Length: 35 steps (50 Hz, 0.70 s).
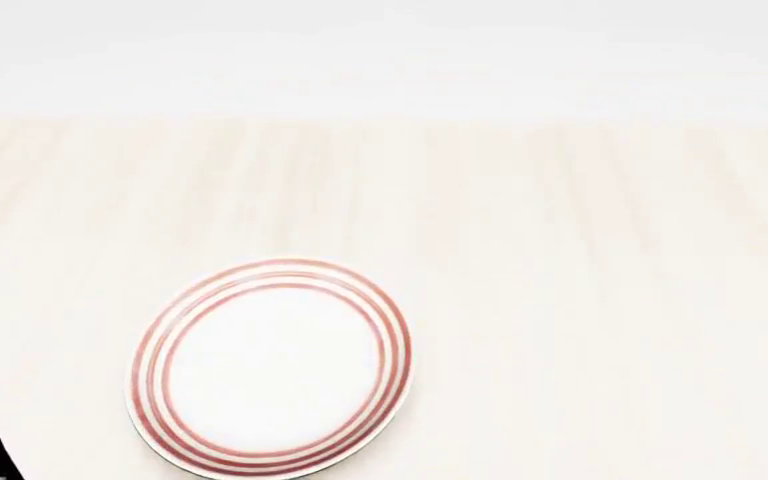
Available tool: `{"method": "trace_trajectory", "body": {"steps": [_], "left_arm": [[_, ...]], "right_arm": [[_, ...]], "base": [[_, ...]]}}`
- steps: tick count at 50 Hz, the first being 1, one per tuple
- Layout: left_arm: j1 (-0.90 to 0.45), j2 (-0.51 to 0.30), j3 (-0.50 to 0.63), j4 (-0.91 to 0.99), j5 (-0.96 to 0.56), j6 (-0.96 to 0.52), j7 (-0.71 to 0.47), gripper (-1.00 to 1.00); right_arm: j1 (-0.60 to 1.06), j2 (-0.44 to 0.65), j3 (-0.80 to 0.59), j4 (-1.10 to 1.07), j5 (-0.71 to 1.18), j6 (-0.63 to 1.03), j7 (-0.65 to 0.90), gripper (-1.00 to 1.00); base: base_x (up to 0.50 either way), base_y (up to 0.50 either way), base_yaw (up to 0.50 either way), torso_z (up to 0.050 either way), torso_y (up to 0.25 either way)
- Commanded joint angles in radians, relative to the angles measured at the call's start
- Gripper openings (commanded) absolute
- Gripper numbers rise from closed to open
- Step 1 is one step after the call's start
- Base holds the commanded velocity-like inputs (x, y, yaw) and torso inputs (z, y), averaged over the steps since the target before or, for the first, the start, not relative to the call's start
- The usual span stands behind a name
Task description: Put the bowl on the plate.
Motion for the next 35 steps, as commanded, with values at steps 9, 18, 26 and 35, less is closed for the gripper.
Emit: {"method": "trace_trajectory", "body": {"steps": [9, 18, 26, 35], "left_arm": [[0.053, 0.007, -0.026, 0.043, 0.009, 0.001, 0.01, 1.0], [0.053, 0.001, -0.024, 0.048, 0.007, -0.002, 0.004, 1.0], [0.049, -0.004, -0.022, 0.048, 0.004, -0.005, -0.001, 1.0], [0.045, -0.009, -0.017, 0.049, 0.002, -0.01, -0.005, 1.0]], "right_arm": [[-0.096, -0.016, -0.024, 0.096, -0.157, -0.14, -0.148, 1.0], [-0.123, -0.017, -0.017, 0.115, -0.17, -0.176, -0.178, 1.0], [-0.138, -0.028, -0.037, 0.168, -0.21, -0.234, -0.237, 1.0], [-0.165, -0.033, -0.044, 0.211, -0.237, -0.29, -0.296, 1.0]], "base": [[0.0, 0.0, 0.0, 0.0, 0.0], [0.0, 0.0, 0.0, 0.0, 0.0], [0.0, 0.0, 0.0, 0.0, 0.0], [0.0, 0.0, 0.0, 0.0, 0.0]]}}
